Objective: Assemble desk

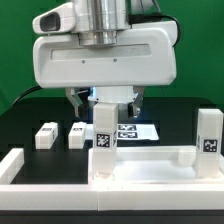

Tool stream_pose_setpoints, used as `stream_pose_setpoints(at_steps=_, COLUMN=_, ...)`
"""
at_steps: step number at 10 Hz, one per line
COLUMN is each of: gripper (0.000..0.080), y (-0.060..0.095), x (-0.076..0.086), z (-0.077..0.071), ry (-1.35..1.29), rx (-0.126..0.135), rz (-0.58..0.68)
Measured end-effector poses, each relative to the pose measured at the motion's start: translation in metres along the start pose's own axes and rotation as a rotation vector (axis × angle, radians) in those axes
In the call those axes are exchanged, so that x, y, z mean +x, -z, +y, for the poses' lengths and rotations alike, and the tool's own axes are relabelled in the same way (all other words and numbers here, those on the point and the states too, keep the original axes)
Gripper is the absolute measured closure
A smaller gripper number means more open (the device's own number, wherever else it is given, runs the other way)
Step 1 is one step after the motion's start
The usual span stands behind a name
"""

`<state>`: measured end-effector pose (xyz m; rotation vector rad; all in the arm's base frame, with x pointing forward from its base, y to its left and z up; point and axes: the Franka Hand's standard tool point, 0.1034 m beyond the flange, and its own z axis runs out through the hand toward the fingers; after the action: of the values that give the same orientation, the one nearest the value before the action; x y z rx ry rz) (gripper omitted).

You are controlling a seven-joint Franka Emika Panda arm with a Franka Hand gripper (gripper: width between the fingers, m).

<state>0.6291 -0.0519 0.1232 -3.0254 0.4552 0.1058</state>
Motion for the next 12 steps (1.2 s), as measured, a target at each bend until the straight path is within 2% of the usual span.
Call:
stream_pose_setpoints(at_steps=1, gripper=0.0151, y=0.0003, x=0.0055, z=-0.0009, ry=0.004, rx=-0.003, rz=0.006)
stream_pose_setpoints(at_steps=3, gripper=0.0176, y=-0.0008, x=0.0047, z=-0.0011, ry=-0.019, rx=-0.002, rz=0.007)
stream_pose_setpoints(at_steps=4, gripper=0.0356, y=-0.0009, x=0.0047, z=-0.0011, ry=-0.028, rx=-0.002, rz=0.007)
stream_pose_setpoints(at_steps=5, gripper=0.0356, y=-0.0010, x=0.0046, z=-0.0014, ry=-0.095, rx=-0.001, rz=0.007)
stream_pose_setpoints(at_steps=6, gripper=0.0512, y=-0.0010, x=0.0045, z=-0.0016, ry=-0.161, rx=0.000, rz=0.006)
stream_pose_setpoints(at_steps=10, gripper=0.0511, y=-0.0016, x=0.0043, z=-0.0020, ry=-0.440, rx=0.001, rz=0.006)
stream_pose_setpoints(at_steps=11, gripper=0.0511, y=-0.0021, x=0.0046, z=-0.0025, ry=-0.593, rx=0.008, rz=0.005)
stream_pose_setpoints(at_steps=12, gripper=0.0511, y=-0.0022, x=0.0053, z=-0.0031, ry=-0.756, rx=0.026, rz=-0.001)
